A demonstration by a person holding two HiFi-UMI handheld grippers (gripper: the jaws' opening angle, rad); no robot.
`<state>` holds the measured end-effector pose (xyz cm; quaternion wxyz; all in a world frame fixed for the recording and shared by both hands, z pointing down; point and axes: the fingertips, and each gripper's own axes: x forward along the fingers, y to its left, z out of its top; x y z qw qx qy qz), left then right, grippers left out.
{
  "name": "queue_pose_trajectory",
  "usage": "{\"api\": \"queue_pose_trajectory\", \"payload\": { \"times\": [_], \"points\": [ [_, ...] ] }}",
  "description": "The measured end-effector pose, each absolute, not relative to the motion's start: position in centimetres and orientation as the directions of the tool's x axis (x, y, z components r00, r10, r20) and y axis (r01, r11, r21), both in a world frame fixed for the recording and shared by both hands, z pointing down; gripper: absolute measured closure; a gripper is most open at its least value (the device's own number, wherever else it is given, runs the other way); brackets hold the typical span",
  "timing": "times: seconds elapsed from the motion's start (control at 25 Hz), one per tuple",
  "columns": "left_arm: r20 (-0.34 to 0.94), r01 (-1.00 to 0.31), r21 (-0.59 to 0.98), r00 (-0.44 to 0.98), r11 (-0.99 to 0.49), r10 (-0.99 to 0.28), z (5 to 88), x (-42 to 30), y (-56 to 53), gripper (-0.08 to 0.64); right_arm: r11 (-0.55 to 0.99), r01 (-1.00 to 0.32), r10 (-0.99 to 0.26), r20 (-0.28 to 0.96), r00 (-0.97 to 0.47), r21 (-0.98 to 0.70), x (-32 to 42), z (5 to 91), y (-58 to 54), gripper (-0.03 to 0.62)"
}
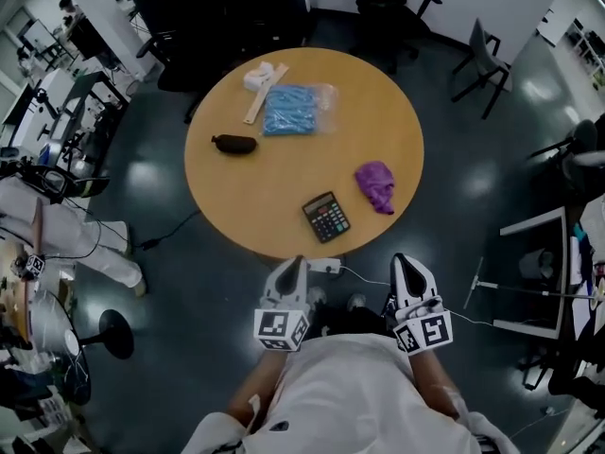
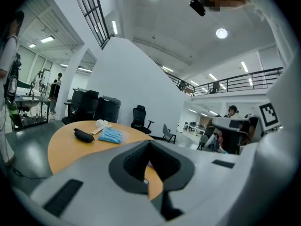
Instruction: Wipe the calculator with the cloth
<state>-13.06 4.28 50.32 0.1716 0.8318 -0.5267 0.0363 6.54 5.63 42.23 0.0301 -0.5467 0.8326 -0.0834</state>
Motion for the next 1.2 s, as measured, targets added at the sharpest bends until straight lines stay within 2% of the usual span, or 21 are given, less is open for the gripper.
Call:
{"api": "queue_pose_trajectory", "payload": {
  "times": [0.24, 0.36, 0.48, 0.6, 0.68, 0.76, 0.84, 1.0, 1.2],
  "points": [
    [0.261, -0.891, 0.230, 0.443, -0.391, -0.858, 52.1, -13.6, -0.4, 0.552, 0.399, -0.900, -0.909, 0.049, -0.413, -0.176, 6.2, 42.8, 2.0, 0.577],
    [0.320, -0.890, 0.233, 0.452, -0.393, -0.833, 54.8, -13.4, -2.5, 0.554, 0.416, -0.890, -0.899, 0.063, -0.433, -0.184, 6.0, 43.6, 0.5, 0.577],
    [0.395, -0.873, 0.218, 0.488, -0.437, -0.778, 58.2, -13.0, -5.1, 0.552, 0.426, -0.884, -0.892, 0.072, -0.446, -0.193, 6.1, 44.2, -0.9, 0.577],
    [0.392, -0.839, 0.203, 0.542, -0.504, -0.744, 60.4, -12.8, -7.9, 0.551, 0.437, -0.875, -0.883, 0.087, -0.461, -0.209, 6.3, 44.9, -1.8, 0.577],
    [0.438, -0.790, 0.207, 0.603, -0.578, -0.667, 62.6, -12.1, -9.6, 0.538, 0.445, -0.869, -0.874, 0.104, -0.474, -0.218, 6.4, 45.5, -2.2, 0.577],
    [0.504, -0.738, 0.232, 0.648, -0.634, -0.570, 65.0, -11.5, -11.2, 0.483, 0.449, -0.863, -0.865, 0.128, -0.485, -0.229, 6.6, 46.4, -2.5, 0.577],
    [0.563, -0.698, 0.251, 0.669, -0.671, -0.486, 67.3, -10.9, -13.0, 0.468, 0.453, -0.859, -0.857, 0.148, -0.493, -0.241, 6.9, 47.2, -3.1, 0.577],
    [0.663, -0.642, 0.307, 0.674, -0.703, -0.326, 71.8, -9.9, -15.5, 0.466, 0.460, -0.850, -0.842, 0.179, -0.509, -0.257, 7.6, 48.4, -4.2, 0.577],
    [0.762, -0.584, 0.330, 0.629, -0.741, -0.156, 76.4, -8.6, -16.5, 0.422, 0.462, -0.851, -0.833, 0.207, -0.513, -0.248, 8.5, 49.6, -5.2, 0.577]
  ]
}}
